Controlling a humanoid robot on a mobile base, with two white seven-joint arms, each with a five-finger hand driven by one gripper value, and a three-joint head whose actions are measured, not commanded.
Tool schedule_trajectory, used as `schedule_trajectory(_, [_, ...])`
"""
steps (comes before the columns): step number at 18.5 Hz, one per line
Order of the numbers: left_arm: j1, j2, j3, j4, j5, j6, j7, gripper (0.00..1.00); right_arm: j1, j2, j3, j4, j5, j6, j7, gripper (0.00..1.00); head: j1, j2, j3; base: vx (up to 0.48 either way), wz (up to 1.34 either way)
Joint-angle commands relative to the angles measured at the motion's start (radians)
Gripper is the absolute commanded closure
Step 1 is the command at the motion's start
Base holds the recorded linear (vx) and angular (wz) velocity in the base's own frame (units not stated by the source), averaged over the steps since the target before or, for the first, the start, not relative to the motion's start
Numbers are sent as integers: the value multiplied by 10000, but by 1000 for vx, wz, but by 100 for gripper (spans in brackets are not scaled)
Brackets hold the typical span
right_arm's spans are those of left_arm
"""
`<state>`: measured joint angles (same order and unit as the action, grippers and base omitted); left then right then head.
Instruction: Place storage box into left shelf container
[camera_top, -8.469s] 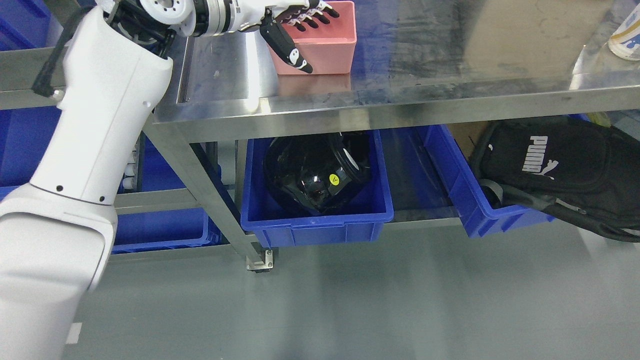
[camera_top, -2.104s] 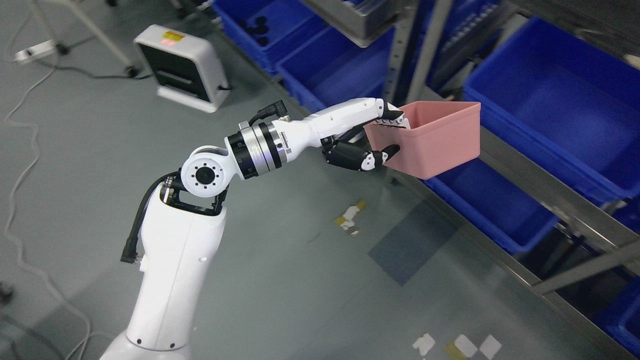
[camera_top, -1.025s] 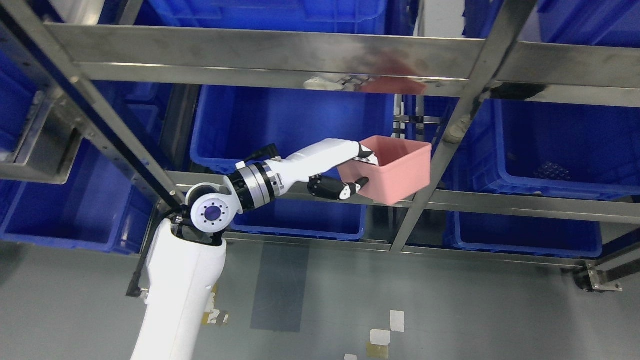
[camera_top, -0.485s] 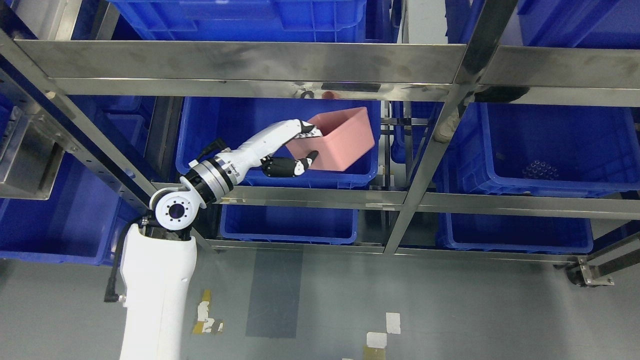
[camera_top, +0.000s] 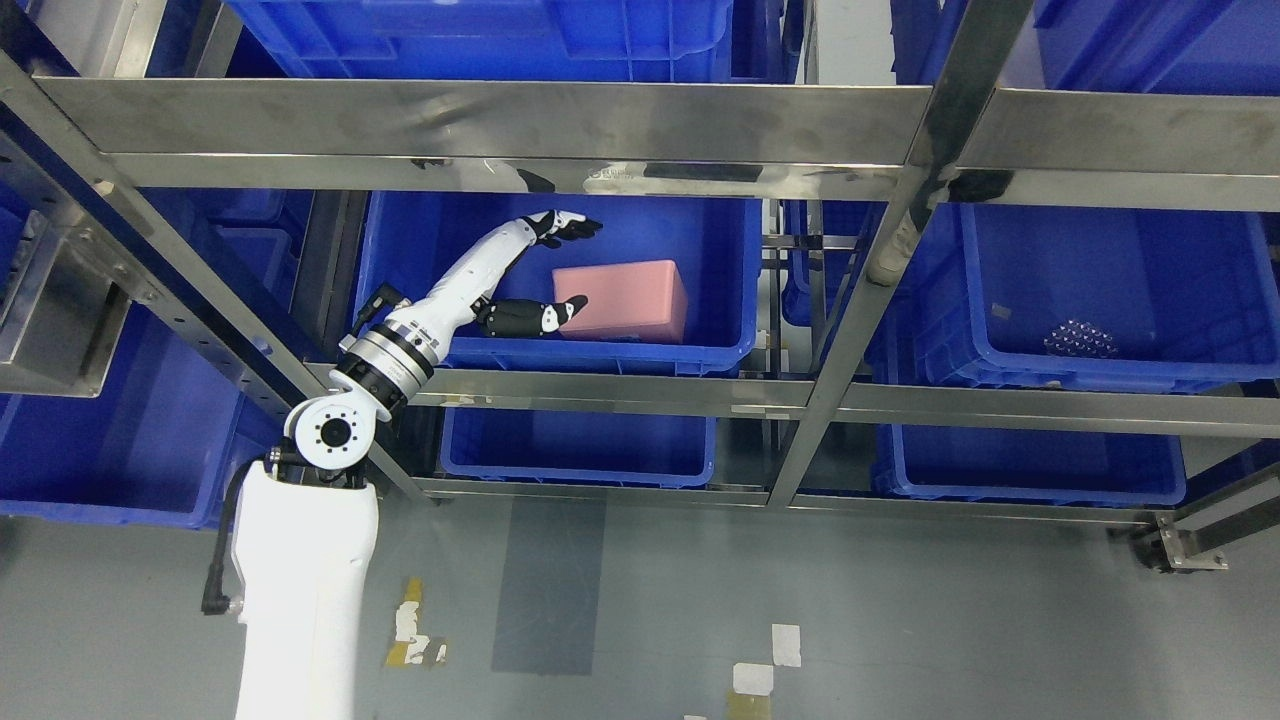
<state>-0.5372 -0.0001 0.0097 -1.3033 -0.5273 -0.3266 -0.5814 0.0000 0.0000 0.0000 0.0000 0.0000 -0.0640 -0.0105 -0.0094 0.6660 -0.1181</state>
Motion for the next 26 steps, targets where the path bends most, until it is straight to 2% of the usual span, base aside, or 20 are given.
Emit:
schedule_trajectory(1, [125, 175, -142, 884, 194, 14, 246, 11, -62, -175, -30, -175, -15, -5, -33, 0, 0, 0, 0, 0, 0])
schedule_trajectory(3, [202, 175, -387, 884, 850, 45, 261, 7, -62, -175, -30, -175, -15, -5, -17, 0, 0, 0, 0, 0, 0])
schedule_trajectory(4, [400, 175, -616, 884, 1735, 75, 565, 6, -62, -175, -30, -175, -15, -5, -33, 0, 0, 0, 0, 0, 0])
schedule_trajectory(7, [1196, 175, -1200, 686, 3611, 61, 2691, 1, -62, -175, -30, -175, -15, -5, -33, 0, 0, 0, 0, 0, 0])
schedule_trajectory(10, [2361, 175, -1599, -216, 4487, -16, 5253, 1, -62, -175, -30, -175, -15, -5, -17, 0, 0, 0, 0, 0, 0])
schedule_trajectory(12, [2899, 175, -1600, -1044, 5009, -123, 6254, 1, -62, -175, -30, -175, -15, -5, -17, 0, 0, -2, 0, 0, 0])
schedule_trajectory(17, [4005, 175, -1631, -2948, 5472, -1, 6366, 1, -62, -175, -30, -175, -15, -5, -33, 0, 0, -2, 0, 0, 0])
schedule_trajectory(26, [4037, 175, -1631, -3273, 5948, 260, 6382, 1, -62, -175, -30, -175, -15, -5, -33, 0, 0, -2, 0, 0, 0])
